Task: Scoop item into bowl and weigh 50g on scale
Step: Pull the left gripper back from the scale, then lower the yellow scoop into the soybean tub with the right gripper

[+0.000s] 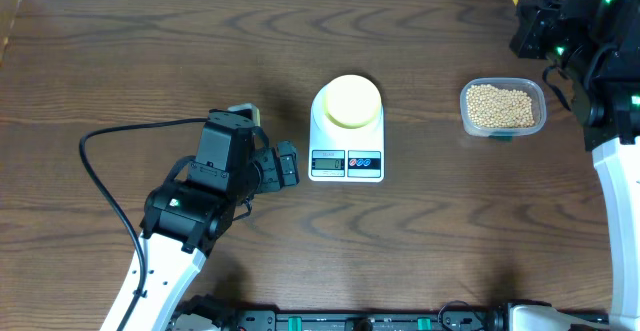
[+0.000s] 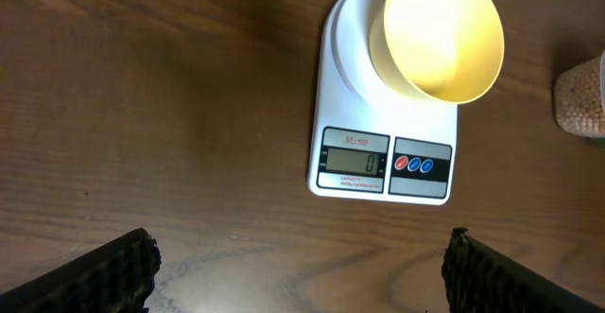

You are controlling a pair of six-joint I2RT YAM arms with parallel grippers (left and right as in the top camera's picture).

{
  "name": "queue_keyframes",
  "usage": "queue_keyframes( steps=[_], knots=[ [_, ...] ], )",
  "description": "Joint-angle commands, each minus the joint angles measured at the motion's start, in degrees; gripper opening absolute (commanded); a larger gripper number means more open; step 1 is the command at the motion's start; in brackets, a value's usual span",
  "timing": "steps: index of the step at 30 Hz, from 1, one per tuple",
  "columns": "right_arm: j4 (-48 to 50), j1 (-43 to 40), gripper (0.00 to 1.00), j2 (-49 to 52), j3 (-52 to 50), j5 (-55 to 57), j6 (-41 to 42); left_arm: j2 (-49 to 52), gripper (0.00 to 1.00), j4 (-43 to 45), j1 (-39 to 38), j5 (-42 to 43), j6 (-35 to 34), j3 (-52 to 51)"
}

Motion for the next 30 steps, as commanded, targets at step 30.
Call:
queue_keyframes(
  steps=[30],
  knots=[
    [2.8, -8.8, 0.01, 0.6, 1.1, 4.8, 8.7, 0.0, 0.98, -0.3, 0.3, 0.1, 0.9, 0.1]
  ],
)
